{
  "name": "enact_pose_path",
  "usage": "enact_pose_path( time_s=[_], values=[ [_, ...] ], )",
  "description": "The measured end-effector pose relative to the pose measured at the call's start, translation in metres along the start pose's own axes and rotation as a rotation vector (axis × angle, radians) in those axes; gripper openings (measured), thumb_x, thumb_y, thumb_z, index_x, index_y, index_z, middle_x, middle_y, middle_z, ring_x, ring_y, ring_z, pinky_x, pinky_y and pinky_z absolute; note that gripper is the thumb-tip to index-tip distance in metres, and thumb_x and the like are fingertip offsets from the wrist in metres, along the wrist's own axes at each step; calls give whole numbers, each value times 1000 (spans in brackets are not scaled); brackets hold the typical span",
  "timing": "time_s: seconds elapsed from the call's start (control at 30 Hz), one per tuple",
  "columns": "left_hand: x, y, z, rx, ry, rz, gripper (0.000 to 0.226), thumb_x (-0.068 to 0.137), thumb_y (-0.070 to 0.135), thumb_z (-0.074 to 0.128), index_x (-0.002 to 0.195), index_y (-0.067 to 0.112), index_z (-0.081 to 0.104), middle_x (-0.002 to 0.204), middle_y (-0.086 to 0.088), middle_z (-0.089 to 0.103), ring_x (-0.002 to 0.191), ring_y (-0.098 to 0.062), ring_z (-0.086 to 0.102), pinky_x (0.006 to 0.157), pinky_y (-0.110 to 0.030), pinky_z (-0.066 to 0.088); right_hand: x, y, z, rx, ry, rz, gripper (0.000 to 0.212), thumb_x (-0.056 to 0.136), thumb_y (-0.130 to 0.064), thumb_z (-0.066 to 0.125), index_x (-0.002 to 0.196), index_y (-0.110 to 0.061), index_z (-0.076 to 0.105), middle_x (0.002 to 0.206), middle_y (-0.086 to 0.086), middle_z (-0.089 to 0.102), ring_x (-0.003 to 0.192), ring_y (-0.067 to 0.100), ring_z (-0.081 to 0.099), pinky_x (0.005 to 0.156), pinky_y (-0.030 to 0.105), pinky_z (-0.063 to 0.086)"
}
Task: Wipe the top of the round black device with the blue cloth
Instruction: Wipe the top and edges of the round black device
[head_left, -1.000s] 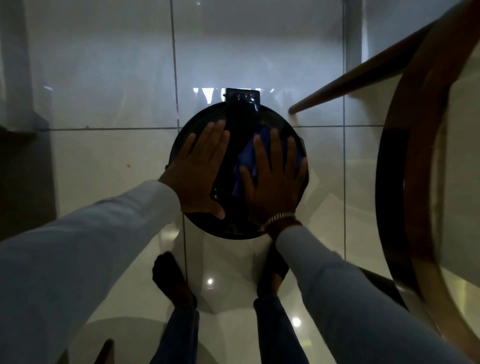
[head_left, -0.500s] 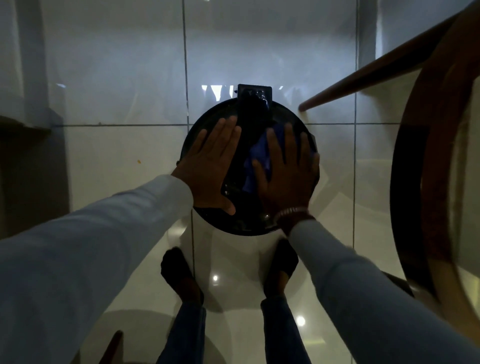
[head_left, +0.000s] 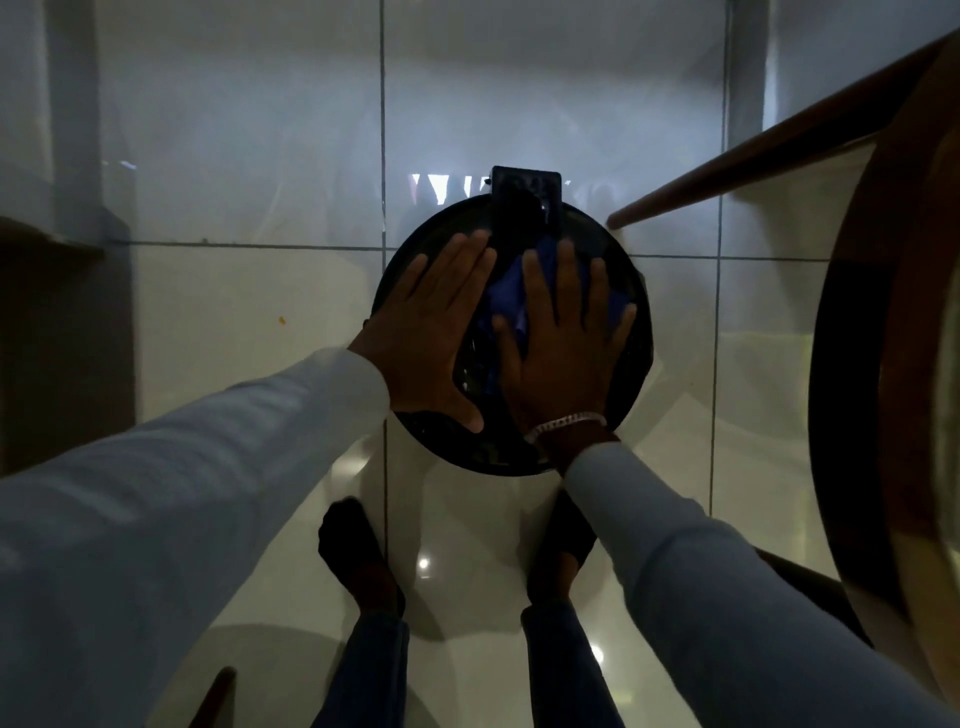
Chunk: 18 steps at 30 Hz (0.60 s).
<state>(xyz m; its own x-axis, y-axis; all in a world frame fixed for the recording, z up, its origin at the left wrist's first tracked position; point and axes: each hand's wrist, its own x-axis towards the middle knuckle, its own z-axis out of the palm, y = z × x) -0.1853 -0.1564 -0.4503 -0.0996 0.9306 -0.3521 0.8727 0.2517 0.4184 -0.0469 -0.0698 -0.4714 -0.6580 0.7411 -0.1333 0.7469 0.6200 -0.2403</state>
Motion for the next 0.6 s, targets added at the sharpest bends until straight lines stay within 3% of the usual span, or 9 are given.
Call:
enact_pose_path(
  time_s=[0.2, 0.27, 0.43, 0.5, 0.6],
  values=[
    [-2, -4, 3, -79, 39, 19, 143, 51, 78, 69, 149, 6, -6, 162, -13, -8, 149, -27, -12, 123, -46, -1, -67, 36, -3, -80, -135, -345, 61, 92, -57, 30, 147, -33, 18, 159, 2, 17, 147, 26, 6, 115, 60, 12],
    [-1, -6, 6, -91, 36, 24, 147, 47, 77, 72, 149, 8, -9, 162, -12, -10, 148, -26, -14, 122, -45, -3, -58, 49, -7, -69, -107, -325, 61, 92, -57, 31, 146, -31, 20, 158, 4, 18, 147, 27, 7, 116, 60, 10],
    [0, -6, 14, -137, 95, 31, 140, 53, 77, 66, 149, 5, -6, 161, -16, -4, 149, -29, -8, 122, -49, 0, -14, -3, -1, 99, -6, -10, 63, 91, -50, 39, 147, -27, 22, 159, 6, 18, 147, 30, 6, 115, 61, 0],
    [-2, -6, 15, -222, 147, 50, 127, 64, 70, 65, 149, 5, -4, 161, -17, 0, 149, -30, -4, 122, -55, 5, -22, -19, -3, 173, -74, -81, 67, 89, -50, 41, 147, -25, 21, 160, 5, 15, 148, 26, 2, 116, 60, -4],
    [-8, -5, 10, -283, 134, 64, 135, 58, 66, 74, 149, 11, -10, 162, -14, -5, 149, -28, -8, 122, -51, 2, -31, -10, -24, 543, -162, -152, 64, 87, -45, 40, 145, -21, 26, 157, 5, 22, 147, 22, 11, 117, 63, 5]
  ],
)
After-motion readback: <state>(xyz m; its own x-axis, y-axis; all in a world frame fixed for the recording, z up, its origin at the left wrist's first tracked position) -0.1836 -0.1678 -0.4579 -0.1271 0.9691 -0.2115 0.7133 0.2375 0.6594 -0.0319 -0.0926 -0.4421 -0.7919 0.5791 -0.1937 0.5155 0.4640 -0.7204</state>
